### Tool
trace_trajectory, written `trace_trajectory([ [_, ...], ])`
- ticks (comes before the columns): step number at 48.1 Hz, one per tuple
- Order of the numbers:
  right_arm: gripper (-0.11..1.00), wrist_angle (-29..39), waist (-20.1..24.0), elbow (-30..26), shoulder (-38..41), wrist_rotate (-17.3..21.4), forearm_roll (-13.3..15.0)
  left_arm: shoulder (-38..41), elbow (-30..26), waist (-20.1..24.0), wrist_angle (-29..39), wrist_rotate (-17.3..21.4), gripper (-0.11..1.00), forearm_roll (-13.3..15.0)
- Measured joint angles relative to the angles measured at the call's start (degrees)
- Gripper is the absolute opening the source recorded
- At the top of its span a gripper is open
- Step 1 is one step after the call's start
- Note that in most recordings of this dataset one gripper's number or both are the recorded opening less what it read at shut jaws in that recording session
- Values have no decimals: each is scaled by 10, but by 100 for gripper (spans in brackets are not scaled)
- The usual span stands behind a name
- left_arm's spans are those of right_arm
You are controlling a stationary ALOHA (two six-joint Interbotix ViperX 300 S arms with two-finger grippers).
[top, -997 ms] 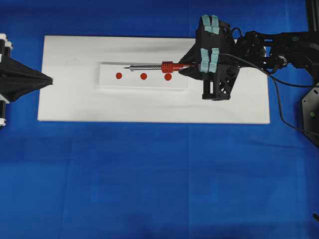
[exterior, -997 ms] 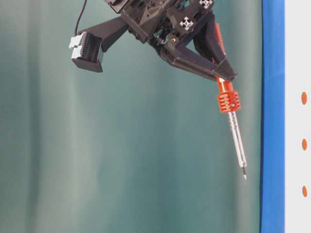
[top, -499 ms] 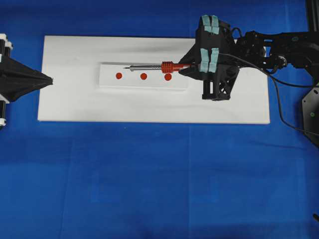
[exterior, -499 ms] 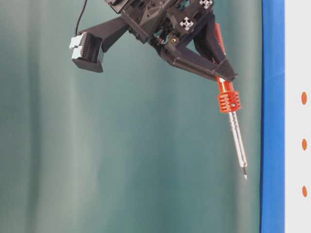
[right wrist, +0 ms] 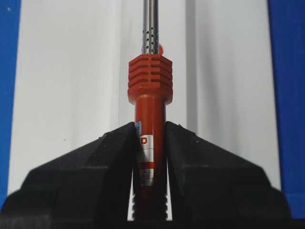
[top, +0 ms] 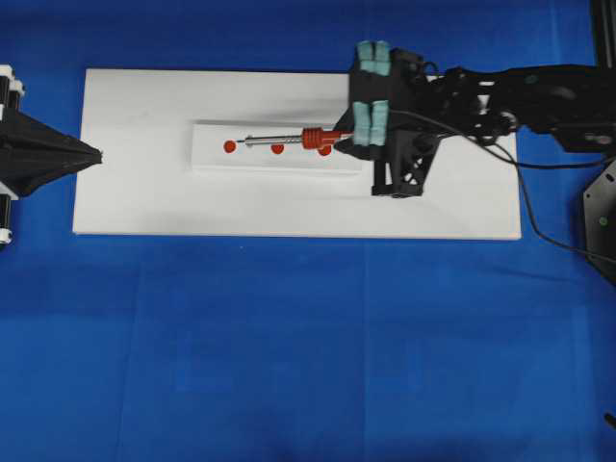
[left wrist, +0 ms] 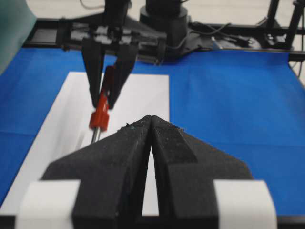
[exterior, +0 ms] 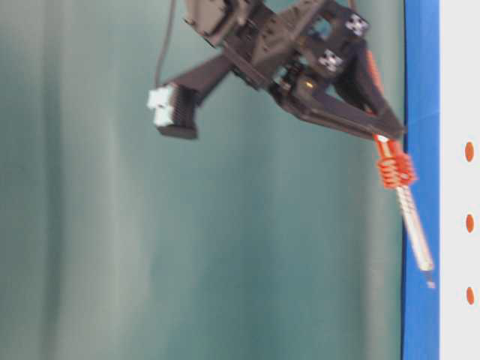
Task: Touch the tip of the soldering iron to the mark.
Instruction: 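Lower the iron tip onto the rightmost red dot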
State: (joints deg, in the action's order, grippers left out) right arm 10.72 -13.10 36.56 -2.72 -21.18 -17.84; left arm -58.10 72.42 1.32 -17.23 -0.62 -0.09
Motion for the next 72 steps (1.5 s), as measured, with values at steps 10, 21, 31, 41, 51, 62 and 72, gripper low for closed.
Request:
trace_trajectory([
  [10, 6, -2, 0, -17, 38, 0, 0, 2, 0, 1, 0, 0, 2, 0],
  [21, 6, -4, -2, -19, 47, 0, 0, 1, 1, 0, 0, 0, 2, 0],
  [31, 6, -5, -6, -20, 49, 2, 0, 2, 0, 1, 0, 0, 2, 0],
  [41, 6, -5, -6, -19, 52, 1, 0, 2, 1, 0, 0, 0, 2, 0],
  [51, 6, -4, -6, -19, 53, 1, 0, 2, 1, 0, 0, 0, 2, 0],
  [62, 6, -4, -7, -19, 53, 1, 0, 2, 1, 1, 0, 0, 2, 0],
  [72, 6, -5, -7, -20, 53, 1, 0, 2, 1, 1, 0, 0, 2, 0],
])
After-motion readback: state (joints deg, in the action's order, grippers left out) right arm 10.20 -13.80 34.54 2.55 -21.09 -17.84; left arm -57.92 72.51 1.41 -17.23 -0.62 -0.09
